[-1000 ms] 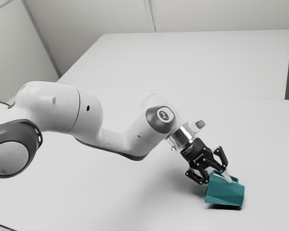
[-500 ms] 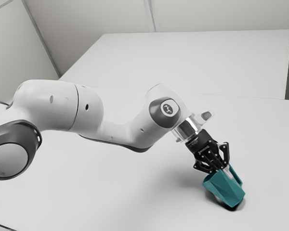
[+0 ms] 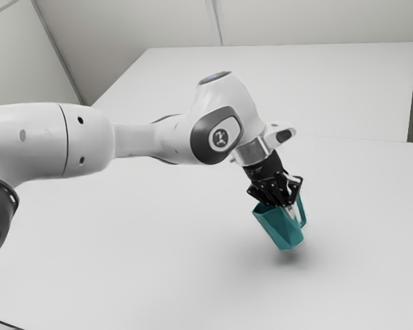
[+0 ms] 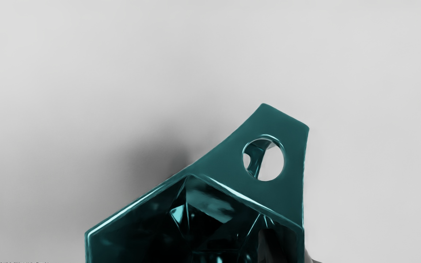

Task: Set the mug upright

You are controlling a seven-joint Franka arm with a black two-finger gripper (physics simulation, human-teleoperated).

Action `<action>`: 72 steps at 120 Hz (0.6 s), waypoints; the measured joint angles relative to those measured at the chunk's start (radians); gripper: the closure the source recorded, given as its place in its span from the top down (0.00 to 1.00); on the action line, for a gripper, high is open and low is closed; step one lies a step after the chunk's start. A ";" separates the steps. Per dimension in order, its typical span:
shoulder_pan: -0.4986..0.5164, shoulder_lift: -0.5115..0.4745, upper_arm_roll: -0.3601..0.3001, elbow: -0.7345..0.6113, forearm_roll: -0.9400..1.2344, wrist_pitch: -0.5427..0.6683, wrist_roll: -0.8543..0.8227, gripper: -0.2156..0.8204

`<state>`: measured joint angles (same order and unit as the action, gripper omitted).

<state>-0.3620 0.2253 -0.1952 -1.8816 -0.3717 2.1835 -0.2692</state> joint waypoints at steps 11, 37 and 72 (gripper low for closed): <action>0.002 -0.041 0.042 -0.023 0.083 -0.005 -0.020 0.03; 0.009 -0.123 0.123 -0.095 0.233 -0.019 -0.055 0.03; 0.050 -0.170 0.210 -0.153 0.305 -0.052 -0.043 0.03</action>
<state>-0.3117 0.0555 0.0149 -2.0347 -0.0670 2.1317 -0.3119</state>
